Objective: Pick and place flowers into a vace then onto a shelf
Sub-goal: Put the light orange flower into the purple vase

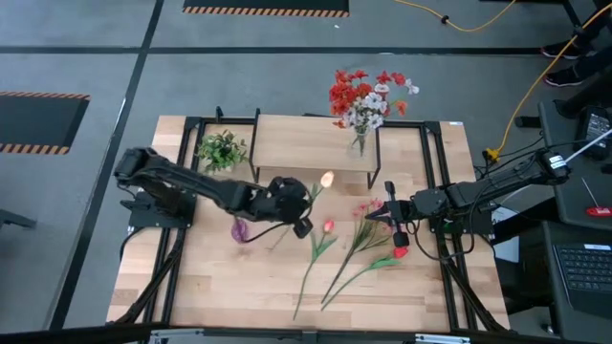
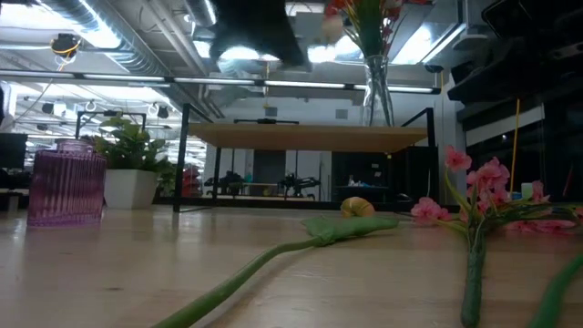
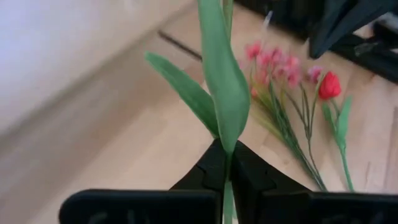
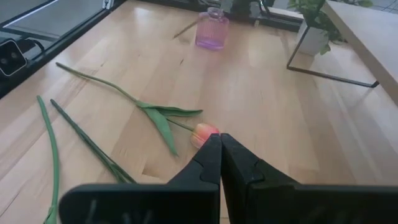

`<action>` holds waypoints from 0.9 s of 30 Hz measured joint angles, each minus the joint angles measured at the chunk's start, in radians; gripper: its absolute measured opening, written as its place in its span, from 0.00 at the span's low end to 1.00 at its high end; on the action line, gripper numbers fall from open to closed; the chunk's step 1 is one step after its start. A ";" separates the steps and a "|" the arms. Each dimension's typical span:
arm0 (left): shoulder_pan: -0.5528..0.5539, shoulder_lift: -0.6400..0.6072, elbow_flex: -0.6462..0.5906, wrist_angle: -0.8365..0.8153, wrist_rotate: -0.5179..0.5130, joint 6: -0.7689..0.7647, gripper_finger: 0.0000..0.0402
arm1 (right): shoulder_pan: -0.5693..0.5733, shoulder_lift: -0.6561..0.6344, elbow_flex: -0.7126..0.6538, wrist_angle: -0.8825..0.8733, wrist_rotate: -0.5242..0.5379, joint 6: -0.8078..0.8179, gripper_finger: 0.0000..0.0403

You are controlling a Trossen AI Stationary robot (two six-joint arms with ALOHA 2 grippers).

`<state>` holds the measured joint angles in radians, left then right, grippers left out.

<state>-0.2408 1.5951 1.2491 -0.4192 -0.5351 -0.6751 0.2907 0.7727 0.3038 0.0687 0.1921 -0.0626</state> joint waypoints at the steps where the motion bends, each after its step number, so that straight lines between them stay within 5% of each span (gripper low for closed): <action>1: -0.019 -0.009 0.000 0.000 -0.042 0.010 0.01 | 0.000 0.000 0.000 0.001 0.000 -0.002 0.01; 12: -0.119 -0.065 0.000 -0.205 -0.253 -0.054 0.01 | 0.001 0.000 0.000 0.001 0.000 -0.006 0.01; 19: -0.134 -0.073 0.000 -0.209 -0.224 0.011 0.01 | 0.002 0.000 0.000 0.012 0.000 -0.003 0.01; 22: -0.138 -0.075 -0.037 -0.108 -0.213 0.084 0.01 | 0.002 0.000 0.000 0.015 0.000 -0.002 0.01; 27: -0.120 -0.117 -0.224 0.219 -0.035 0.247 0.01 | 0.002 0.000 0.000 0.018 0.000 -0.002 0.01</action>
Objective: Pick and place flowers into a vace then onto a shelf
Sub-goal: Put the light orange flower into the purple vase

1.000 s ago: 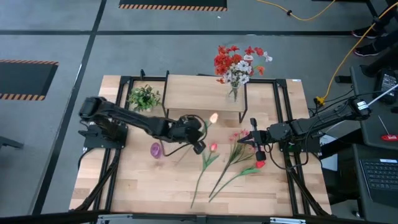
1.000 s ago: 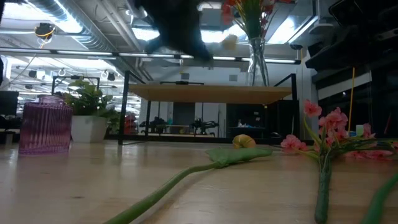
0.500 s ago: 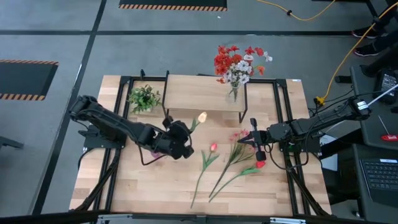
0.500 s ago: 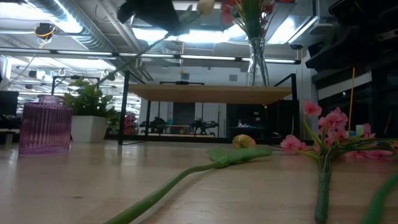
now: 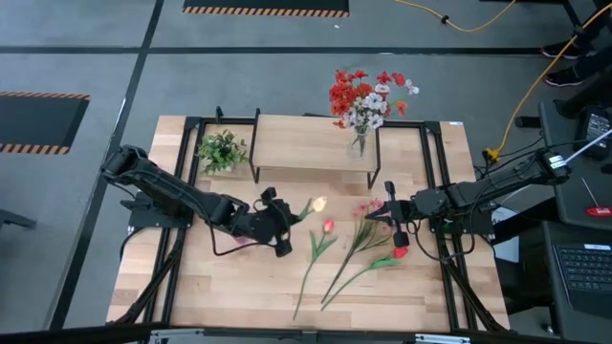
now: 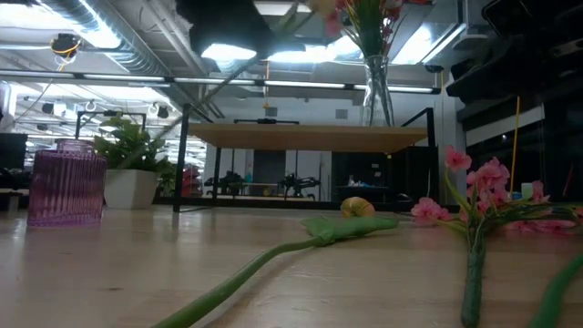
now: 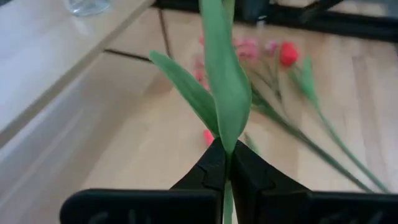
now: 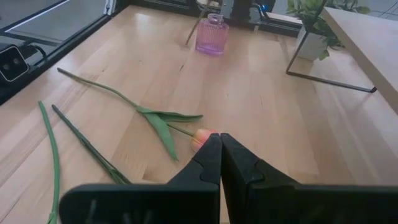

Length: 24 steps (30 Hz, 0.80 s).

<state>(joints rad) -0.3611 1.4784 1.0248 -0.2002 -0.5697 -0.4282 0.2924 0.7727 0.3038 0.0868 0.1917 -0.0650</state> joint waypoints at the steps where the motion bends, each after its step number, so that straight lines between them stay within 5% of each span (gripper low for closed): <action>1: 0.004 -0.019 -0.036 0.050 0.005 0.019 0.01 | 0.000 0.000 0.000 0.000 0.000 0.000 0.01; 14: -0.008 -0.372 -0.361 0.496 -0.037 0.287 0.01 | 0.000 0.000 0.000 0.107 0.000 -0.018 0.01; 24: -0.104 -0.613 -0.449 0.519 -0.100 0.431 0.01 | 0.000 0.000 0.000 0.136 0.000 0.084 0.01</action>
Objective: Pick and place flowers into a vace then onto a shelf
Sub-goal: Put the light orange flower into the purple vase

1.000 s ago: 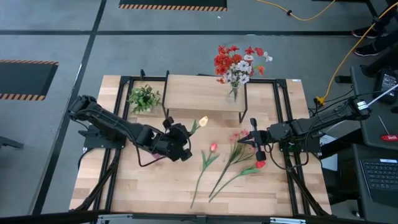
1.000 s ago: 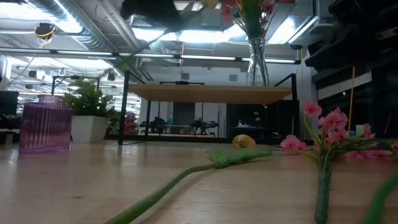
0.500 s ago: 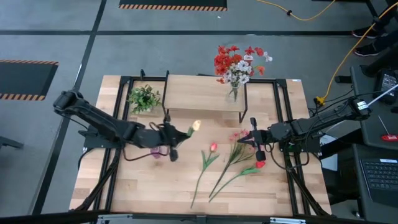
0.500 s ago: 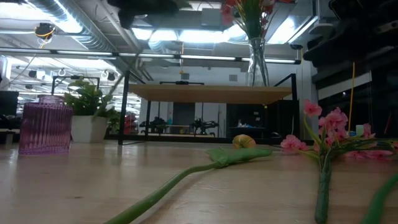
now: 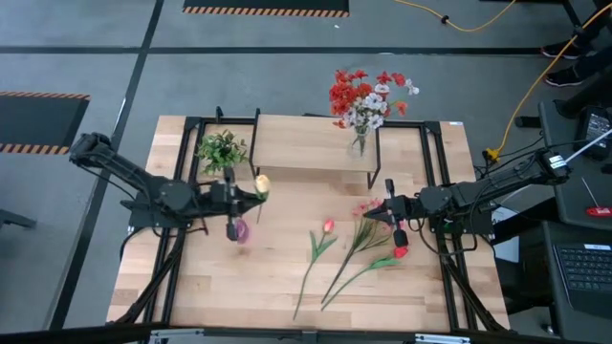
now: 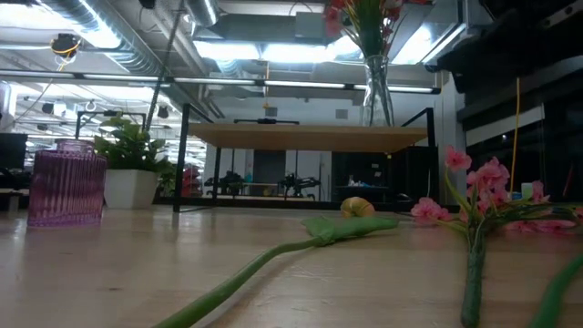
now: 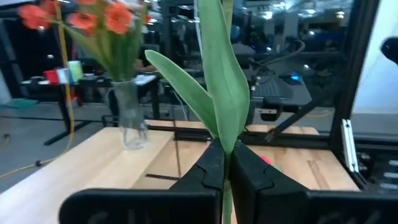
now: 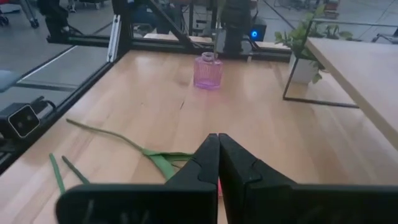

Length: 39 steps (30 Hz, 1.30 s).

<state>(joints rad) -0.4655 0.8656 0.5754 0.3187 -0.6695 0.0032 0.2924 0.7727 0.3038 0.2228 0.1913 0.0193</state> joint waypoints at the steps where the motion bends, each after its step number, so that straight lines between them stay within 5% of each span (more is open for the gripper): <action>1: -0.014 -0.023 -0.011 0.000 -0.024 0.000 0.01 | 0.000 0.000 0.000 0.004 0.000 0.000 0.01; 11: -0.137 -0.180 -0.070 -0.104 -0.142 -0.003 0.01 | 0.000 0.000 0.000 0.008 0.000 -0.004 0.01; 18: -0.197 -0.201 -0.071 -0.247 -0.299 -0.121 0.01 | 0.000 0.000 0.000 0.008 0.001 0.027 0.01; 25: -0.262 -0.200 -0.071 -0.249 -0.335 -0.139 0.01 | 0.000 0.000 0.000 0.008 0.001 0.029 0.01; 33: -0.274 -0.200 -0.189 -0.199 -0.385 -0.228 0.01 | 0.000 0.000 0.000 0.010 0.001 0.020 0.01; 39: -0.274 -0.200 -0.319 0.022 -0.383 -0.210 0.01 | 0.000 0.000 0.000 0.029 0.002 -0.031 0.01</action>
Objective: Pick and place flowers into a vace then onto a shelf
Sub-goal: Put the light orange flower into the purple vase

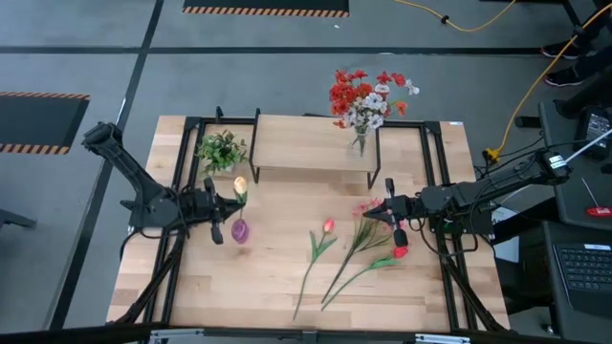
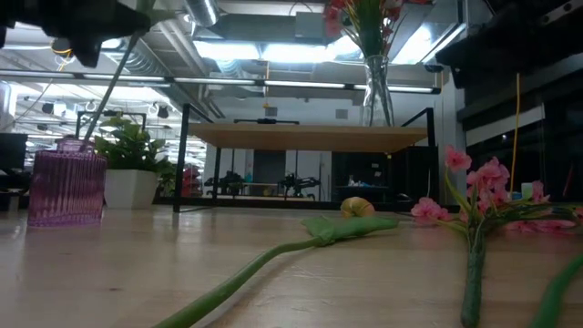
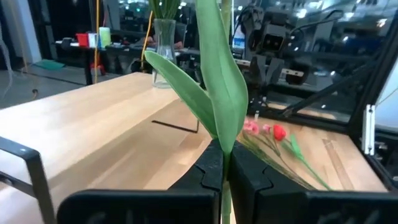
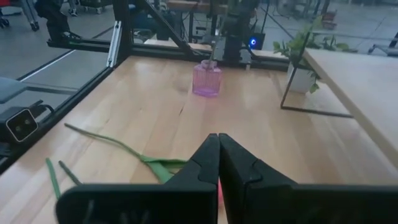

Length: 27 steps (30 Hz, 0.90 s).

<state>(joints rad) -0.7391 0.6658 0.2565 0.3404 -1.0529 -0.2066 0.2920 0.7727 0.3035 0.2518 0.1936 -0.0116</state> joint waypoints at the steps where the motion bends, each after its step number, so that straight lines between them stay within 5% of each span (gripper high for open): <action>1: 0.000 0.000 -0.021 0.044 0.005 0.012 0.01 | 0.000 0.000 0.000 0.006 0.000 -0.008 0.01; 13: 0.013 0.025 -0.127 0.267 0.015 0.077 0.01 | -0.015 0.000 0.000 0.030 0.000 -0.052 0.01; 27: 0.192 0.194 -0.127 0.525 0.305 0.210 0.01 | -0.046 0.000 0.000 0.029 0.000 -0.051 0.01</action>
<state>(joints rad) -0.5470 0.8599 0.1291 0.8650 -0.7482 0.0034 0.2459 0.7727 0.3036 0.2810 0.1932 -0.0630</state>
